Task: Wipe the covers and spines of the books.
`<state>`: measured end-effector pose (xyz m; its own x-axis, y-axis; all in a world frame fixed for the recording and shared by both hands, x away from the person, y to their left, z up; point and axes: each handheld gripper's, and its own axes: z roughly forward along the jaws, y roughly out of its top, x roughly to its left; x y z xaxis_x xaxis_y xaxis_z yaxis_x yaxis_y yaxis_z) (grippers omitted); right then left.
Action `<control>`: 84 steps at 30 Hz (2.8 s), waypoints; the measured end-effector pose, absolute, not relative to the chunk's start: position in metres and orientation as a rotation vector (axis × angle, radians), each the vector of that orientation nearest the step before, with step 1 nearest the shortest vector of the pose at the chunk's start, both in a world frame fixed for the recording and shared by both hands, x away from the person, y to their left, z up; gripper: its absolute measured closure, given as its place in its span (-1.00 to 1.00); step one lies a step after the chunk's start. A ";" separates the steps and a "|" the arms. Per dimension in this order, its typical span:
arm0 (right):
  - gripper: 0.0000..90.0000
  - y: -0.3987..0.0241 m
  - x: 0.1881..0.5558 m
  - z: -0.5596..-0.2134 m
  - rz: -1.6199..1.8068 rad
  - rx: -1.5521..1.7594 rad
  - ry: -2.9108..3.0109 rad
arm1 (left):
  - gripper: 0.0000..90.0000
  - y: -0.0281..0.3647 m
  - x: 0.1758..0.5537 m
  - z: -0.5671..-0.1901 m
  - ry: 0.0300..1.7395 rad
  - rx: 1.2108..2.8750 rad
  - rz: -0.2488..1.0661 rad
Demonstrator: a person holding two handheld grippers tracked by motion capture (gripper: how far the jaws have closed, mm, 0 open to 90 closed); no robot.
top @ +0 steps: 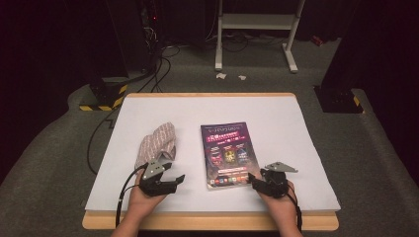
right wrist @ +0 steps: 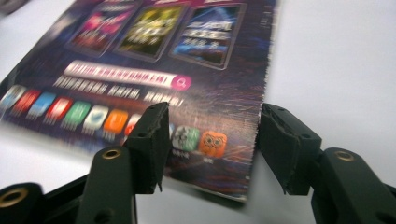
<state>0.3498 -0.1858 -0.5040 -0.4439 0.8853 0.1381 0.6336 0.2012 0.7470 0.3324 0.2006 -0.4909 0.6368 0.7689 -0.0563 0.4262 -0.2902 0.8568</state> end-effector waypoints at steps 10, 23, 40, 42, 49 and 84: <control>-0.08 -0.178 0.377 -0.497 1.085 1.422 2.140 | -0.27 0.150 0.346 -0.491 0.931 1.960 0.371; -0.03 -0.167 0.394 -0.502 1.067 1.428 2.194 | -0.21 0.114 0.386 -0.503 1.082 2.017 0.274; -0.01 -0.130 0.361 -0.505 1.100 1.322 2.250 | -0.18 0.154 0.347 -0.503 1.037 2.058 0.368; 0.03 -0.131 0.361 -0.504 1.109 1.330 2.255 | -0.18 0.156 0.347 -0.504 1.032 2.050 0.367; 0.00 -0.142 0.355 -0.494 1.174 1.301 2.192 | -0.24 0.175 0.342 -0.482 1.017 1.994 0.483; 0.00 -0.158 0.352 -0.496 1.198 1.322 2.169 | 0.48 0.242 0.426 -0.485 1.278 2.117 0.641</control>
<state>0.3521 -0.1577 -0.4959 -0.5140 0.8466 0.1382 0.5677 0.2149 0.7947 0.4258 0.2419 -0.4851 0.4262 0.8986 0.1042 0.6205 -0.3742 0.6891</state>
